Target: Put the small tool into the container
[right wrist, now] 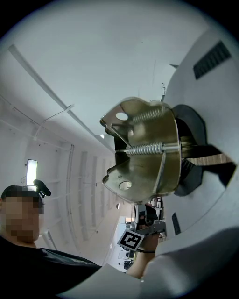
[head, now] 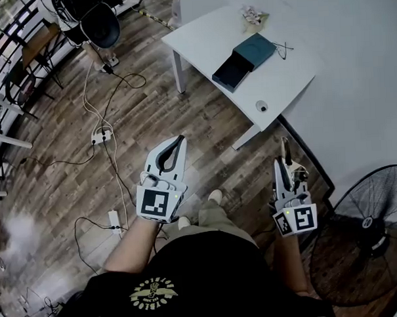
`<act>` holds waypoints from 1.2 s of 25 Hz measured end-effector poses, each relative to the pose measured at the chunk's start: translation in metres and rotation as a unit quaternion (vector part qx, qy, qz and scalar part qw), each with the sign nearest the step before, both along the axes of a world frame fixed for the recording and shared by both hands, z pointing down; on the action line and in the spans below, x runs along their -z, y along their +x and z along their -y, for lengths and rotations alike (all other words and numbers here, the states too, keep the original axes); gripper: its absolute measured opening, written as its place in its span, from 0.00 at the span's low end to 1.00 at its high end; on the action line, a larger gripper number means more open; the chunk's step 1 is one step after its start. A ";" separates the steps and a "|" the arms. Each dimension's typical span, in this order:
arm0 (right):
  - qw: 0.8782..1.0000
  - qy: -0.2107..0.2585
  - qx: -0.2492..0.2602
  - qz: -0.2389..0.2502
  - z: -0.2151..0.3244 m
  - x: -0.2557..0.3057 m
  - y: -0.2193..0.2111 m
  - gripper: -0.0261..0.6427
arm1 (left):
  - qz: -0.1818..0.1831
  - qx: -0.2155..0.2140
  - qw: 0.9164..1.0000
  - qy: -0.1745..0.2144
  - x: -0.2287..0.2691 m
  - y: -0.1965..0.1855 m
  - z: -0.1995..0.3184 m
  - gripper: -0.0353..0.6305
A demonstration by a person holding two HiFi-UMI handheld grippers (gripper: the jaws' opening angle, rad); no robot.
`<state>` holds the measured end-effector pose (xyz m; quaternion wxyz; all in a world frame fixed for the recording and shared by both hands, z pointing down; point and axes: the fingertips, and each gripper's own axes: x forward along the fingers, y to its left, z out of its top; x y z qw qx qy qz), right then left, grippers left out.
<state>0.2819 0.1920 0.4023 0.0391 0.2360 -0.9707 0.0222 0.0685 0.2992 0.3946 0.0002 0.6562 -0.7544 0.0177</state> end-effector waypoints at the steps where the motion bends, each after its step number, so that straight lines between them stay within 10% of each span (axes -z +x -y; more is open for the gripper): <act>1: 1.000 -0.002 0.001 0.002 0.006 0.000 -0.001 0.10 | -0.004 0.001 1.000 -0.003 -0.001 -0.002 0.006 0.06; 30: 0.998 0.005 0.054 0.041 0.147 0.018 -0.011 0.10 | 0.023 0.051 0.998 -0.018 0.020 0.004 0.120 0.06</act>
